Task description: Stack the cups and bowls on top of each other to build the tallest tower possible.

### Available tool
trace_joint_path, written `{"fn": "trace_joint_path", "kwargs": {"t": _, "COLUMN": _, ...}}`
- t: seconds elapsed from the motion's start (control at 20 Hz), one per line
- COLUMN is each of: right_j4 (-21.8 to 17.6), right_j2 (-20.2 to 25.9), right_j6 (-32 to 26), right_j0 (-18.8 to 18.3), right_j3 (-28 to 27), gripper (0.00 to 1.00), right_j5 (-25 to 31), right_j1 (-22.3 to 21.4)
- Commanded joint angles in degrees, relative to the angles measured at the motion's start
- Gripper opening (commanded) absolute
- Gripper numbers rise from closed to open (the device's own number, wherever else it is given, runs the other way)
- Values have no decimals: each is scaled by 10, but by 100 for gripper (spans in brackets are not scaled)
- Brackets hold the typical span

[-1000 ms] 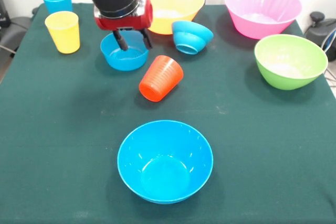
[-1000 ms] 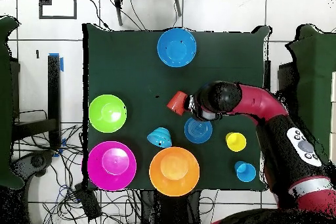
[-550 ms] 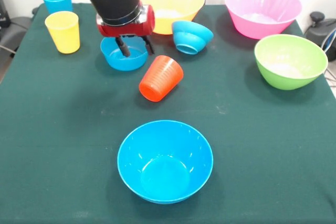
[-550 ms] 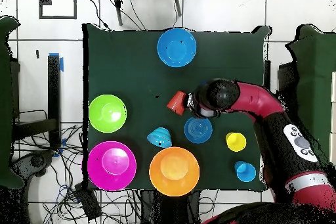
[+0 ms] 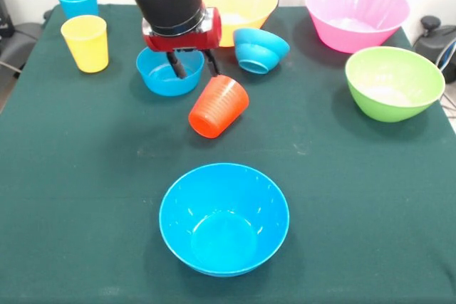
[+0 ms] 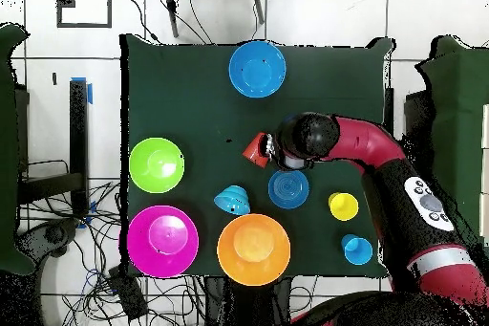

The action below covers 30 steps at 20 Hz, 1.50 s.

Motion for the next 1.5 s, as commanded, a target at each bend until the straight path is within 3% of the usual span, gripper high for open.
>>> {"fn": "trace_joint_path", "kwargs": {"t": 0.05, "right_j4": -43, "right_j2": -12, "right_j6": -13, "right_j0": 25, "right_j3": 10, "gripper": 100, "right_j5": -51, "right_j1": -10}}
{"fn": "trace_joint_path", "kwargs": {"t": 0.3, "right_j4": -42, "right_j2": -13, "right_j6": -11, "right_j0": 18, "right_j3": 38, "gripper": 100, "right_j5": -63, "right_j1": -24}}
{"fn": "trace_joint_path", "kwargs": {"t": 0.35, "right_j4": -49, "right_j2": -18, "right_j6": -13, "right_j0": 19, "right_j3": 43, "gripper": 0, "right_j5": -68, "right_j1": -30}}
{"fn": "trace_joint_path", "kwargs": {"t": 0.75, "right_j4": -36, "right_j2": 0, "right_j6": -32, "right_j0": 4, "right_j3": 43, "gripper": 0, "right_j5": -78, "right_j1": -18}}
{"fn": "trace_joint_path", "kwargs": {"t": 1.45, "right_j4": -40, "right_j2": -16, "right_j6": -17, "right_j0": 14, "right_j3": 33, "gripper": 0, "right_j5": -79, "right_j1": -9}}
{"fn": "trace_joint_path", "kwargs": {"t": 1.5, "right_j4": -42, "right_j2": -17, "right_j6": -17, "right_j0": 15, "right_j3": 34, "gripper": 100, "right_j5": -81, "right_j1": -9}}
